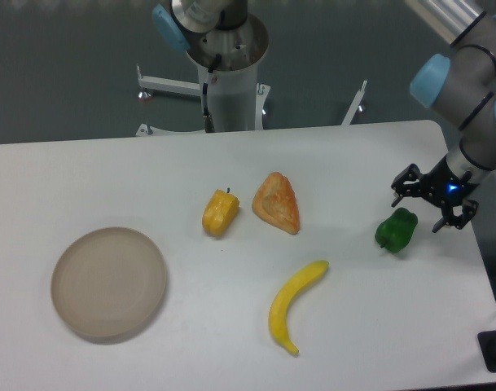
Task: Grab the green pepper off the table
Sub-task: 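Lower the open gripper onto the green pepper and close it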
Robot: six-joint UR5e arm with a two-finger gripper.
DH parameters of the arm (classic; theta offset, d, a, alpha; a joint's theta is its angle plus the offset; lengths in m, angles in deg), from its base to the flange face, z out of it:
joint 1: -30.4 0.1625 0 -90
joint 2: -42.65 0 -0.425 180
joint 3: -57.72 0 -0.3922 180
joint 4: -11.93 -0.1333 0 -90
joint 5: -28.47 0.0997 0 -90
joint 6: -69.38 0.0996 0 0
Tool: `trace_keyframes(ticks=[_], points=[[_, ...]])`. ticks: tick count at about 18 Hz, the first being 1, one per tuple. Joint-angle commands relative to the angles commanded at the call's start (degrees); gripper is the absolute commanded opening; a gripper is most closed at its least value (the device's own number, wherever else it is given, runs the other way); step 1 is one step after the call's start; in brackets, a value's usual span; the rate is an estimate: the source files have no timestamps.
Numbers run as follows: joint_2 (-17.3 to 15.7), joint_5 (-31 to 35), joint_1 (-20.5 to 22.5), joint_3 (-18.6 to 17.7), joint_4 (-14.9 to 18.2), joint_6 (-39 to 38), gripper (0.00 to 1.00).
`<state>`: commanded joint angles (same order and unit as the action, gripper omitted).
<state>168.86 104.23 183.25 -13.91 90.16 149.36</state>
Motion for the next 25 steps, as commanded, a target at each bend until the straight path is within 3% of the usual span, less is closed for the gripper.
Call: trace_keyframes(ticks=[7, 11, 17, 18, 20, 21, 23, 25], points=[[-0.1, 0.1, -0.4, -2.2, -2.5, 0.3, 1.00], [0.0, 0.1, -0.7, -4.1, -5.9, 0.3, 1.00], [0.0, 0.2, -0.8, -4.4, -6.2, 0.4, 1.00], [0.0, 0.2, -0.8, -4.4, -6.2, 0.4, 0.96], [0.1, 0.1, -0.8, -4.2, -6.4, 0.6, 0.63], [0.1, 0.2, -0.8, -4.2, -6.5, 0.6, 0.54], [0.2, 0.2, -0.8, -4.0, -6.5, 0.6, 0.40], [0.3, 0.2, -0.8, -3.7, -6.4, 0.6, 0.36]])
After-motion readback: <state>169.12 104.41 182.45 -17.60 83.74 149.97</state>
